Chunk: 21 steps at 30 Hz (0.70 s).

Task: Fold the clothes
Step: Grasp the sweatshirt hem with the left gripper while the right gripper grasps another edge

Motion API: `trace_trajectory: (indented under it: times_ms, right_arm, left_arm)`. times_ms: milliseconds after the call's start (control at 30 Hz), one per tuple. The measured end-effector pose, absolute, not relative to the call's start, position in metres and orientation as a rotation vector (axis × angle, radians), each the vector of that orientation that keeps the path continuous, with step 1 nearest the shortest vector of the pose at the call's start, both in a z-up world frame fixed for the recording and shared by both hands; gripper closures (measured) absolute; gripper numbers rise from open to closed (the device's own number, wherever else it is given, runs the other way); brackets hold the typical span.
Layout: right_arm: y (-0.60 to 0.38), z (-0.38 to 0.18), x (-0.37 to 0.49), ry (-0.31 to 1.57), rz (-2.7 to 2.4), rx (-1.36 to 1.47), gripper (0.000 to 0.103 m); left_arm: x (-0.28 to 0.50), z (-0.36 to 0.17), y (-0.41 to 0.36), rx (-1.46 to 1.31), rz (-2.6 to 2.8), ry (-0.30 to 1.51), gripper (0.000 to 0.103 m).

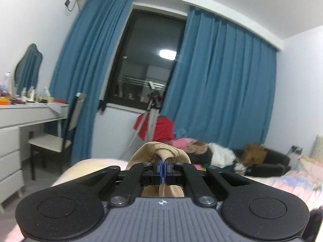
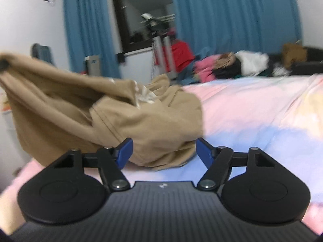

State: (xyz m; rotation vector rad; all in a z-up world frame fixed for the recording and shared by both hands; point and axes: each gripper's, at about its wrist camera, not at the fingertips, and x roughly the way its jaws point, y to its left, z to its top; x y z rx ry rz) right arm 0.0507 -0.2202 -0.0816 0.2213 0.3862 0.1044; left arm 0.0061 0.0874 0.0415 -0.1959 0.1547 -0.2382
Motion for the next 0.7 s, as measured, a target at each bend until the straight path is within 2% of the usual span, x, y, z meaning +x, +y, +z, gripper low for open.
trace_trajectory:
  times_ms: [200, 367, 600, 667, 700]
  right_arm:
    - [-0.2, -0.08, 0.036, 0.38, 0.226, 0.272, 0.034]
    - [-0.182, -0.084, 0.049, 0.325, 0.245, 0.226, 0.034]
    - [-0.158, -0.108, 0.089, 0.36, 0.246, 0.176, 0.033]
    - [-0.152, -0.115, 0.101, 0.404, 0.253, 0.152, 0.023]
    - [-0.15, -0.12, 0.104, 0.423, 0.253, 0.143, 0.023]
  left_arm:
    - [0.005, 0.019, 0.097, -0.254, -0.152, 0.318, 0.101]
    - [0.015, 0.01, 0.098, -0.25, -0.125, 0.362, 0.101]
    - [0.059, -0.026, 0.105, -0.233, -0.11, 0.444, 0.1]
    - [0.071, -0.035, 0.108, -0.235, -0.11, 0.461, 0.1]
    - [0.074, -0.04, 0.109, -0.236, -0.111, 0.468, 0.1]
